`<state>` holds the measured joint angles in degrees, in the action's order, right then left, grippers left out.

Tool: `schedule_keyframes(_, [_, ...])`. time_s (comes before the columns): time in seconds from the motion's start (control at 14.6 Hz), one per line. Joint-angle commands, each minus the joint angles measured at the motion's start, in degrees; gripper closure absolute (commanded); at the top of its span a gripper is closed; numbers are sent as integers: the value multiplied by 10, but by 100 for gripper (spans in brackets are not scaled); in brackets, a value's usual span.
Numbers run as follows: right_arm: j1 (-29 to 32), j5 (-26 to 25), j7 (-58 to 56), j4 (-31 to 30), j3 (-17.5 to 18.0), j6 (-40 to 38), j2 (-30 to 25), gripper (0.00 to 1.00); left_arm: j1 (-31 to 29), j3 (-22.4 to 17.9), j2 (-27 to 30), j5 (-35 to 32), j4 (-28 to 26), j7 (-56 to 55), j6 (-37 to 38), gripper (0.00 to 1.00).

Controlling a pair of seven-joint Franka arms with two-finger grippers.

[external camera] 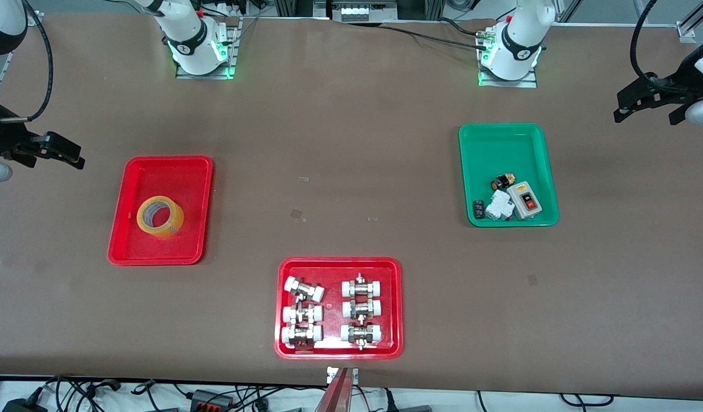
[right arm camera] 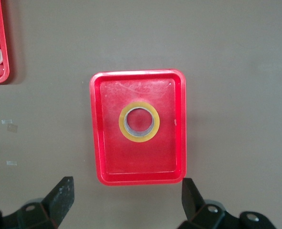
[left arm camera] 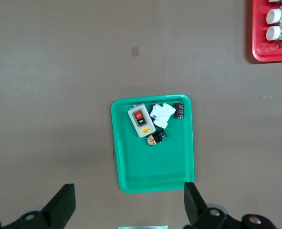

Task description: Left arm passes tape to right arm into tray

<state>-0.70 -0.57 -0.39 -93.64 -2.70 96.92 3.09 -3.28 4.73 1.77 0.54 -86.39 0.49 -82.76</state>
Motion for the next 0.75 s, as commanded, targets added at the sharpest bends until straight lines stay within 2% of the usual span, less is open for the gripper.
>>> schedule_keyframes(0.0, [-2, -1, -1, -29, 2, 10, -23, 0, -2, 2, -9, -9, 19, 1, 13, 0])
schedule_keyframes(0.68, [-1, -1, -8, -29, 1, -2, -34, 0, -2, 2, -9, -9, 20, 1, 13, 0])
